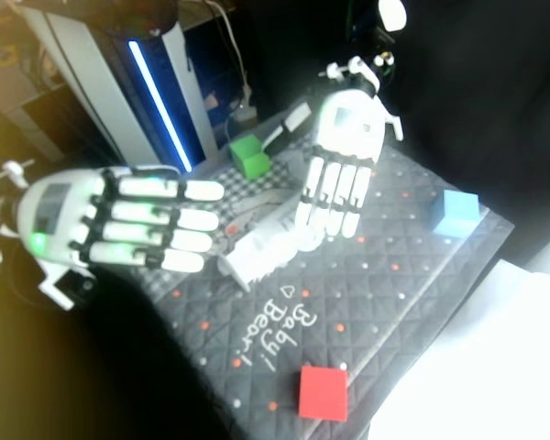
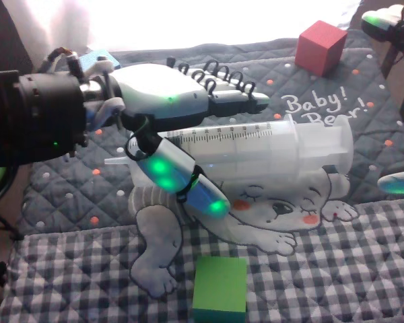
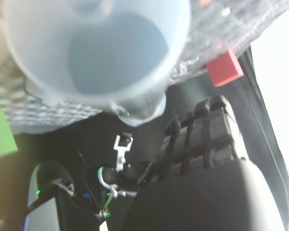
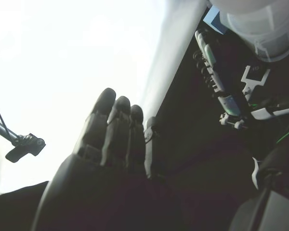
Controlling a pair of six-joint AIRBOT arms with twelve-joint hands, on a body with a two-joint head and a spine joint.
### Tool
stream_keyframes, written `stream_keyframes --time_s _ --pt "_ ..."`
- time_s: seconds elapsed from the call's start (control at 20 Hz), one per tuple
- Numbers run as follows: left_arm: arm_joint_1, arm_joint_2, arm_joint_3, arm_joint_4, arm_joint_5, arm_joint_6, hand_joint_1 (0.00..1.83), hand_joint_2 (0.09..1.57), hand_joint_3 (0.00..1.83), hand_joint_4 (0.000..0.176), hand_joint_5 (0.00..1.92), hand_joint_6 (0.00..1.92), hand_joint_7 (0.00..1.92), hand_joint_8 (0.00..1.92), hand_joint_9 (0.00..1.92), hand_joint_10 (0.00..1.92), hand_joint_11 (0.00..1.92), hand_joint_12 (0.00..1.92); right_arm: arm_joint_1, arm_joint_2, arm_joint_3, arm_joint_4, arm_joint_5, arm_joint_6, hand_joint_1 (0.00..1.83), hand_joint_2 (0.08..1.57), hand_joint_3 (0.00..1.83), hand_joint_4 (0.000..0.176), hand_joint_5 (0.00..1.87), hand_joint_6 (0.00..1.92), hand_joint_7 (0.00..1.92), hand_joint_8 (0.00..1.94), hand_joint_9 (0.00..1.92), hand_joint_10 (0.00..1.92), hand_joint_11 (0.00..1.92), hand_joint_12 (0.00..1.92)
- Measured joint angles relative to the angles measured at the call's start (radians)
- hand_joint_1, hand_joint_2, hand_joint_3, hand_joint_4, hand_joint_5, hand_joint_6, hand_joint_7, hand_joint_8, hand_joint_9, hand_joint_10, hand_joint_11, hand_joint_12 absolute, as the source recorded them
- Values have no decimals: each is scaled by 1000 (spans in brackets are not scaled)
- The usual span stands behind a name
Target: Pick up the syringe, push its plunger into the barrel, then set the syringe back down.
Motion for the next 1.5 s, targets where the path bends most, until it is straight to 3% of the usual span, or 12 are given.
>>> stream_keyframes --time_s 0.05,0.1,0.25,0.3,0.4,0.75,0.95,1.0,1.1,1.2,1.35,1.5 --pt "0 -7 6 0 0 -1 382 776 0 0 0 0 0 0 0 0 0 0 0 0 0 0 -1 0 632 680 4 71 169 0 182 0 190 0 0 517" --pt "0 -11 11 1 6 -1 376 779 0 0 0 0 0 0 0 0 0 0 0 0 0 2 -1 0 638 691 5 54 168 0 184 1 192 1 0 528" --pt "4 -18 24 3 25 0 337 806 10 0 0 0 0 0 0 0 0 0 0 0 0 0 0 0 586 727 8 65 184 4 198 4 209 5 0 559" --pt "11 -24 31 3 32 0 369 806 7 0 0 0 0 0 0 0 1 0 0 0 0 -1 0 0 603 725 3 55 192 3 220 6 223 6 0 576" --pt "16 -34 38 6 45 -1 362 793 0 0 0 0 0 0 0 0 5 2 0 0 0 0 0 0 632 709 0 61 192 2 226 7 227 6 0 576" --pt "17 -61 58 31 76 -1 351 774 0 0 0 0 0 0 0 0 0 0 0 0 0 -6 2 0 645 735 7 39 219 4 252 2 246 4 0 622" --pt "24 -73 64 48 95 -1 274 786 2 0 0 0 0 0 14 6 9 4 8 0 0 -7 3 0 658 732 1 44 228 3 257 5 254 4 0 640" --pt "24 -74 69 48 96 -3 333 769 0 0 0 0 5 2 31 10 21 9 8 0 0 -10 3 0 660 738 0 20 229 0 246 1 252 2 0 708" --pt "24 -85 83 48 107 -3 379 757 0 0 0 0 0 0 28 8 22 10 8 0 0 -8 2 0 676 742 1 29 232 1 249 2 247 1 0 675" --pt "26 -95 96 48 116 -3 374 757 0 0 0 0 10 4 41 11 34 16 8 0 0 -10 3 1 659 745 1 22 233 1 259 3 250 1 0 679" --pt "32 -111 112 44 130 -4 419 763 0 0 0 0 9 3 40 8 30 15 8 0 0 -11 3 0 664 744 0 39 216 0 249 0 237 1 0 640" --pt "37 -127 130 45 141 -4 430 754 0 0 0 0 0 0 20 0 10 6 8 0 0 -13 3 0 688 735 0 36 231 4 262 3 245 4 0 664"
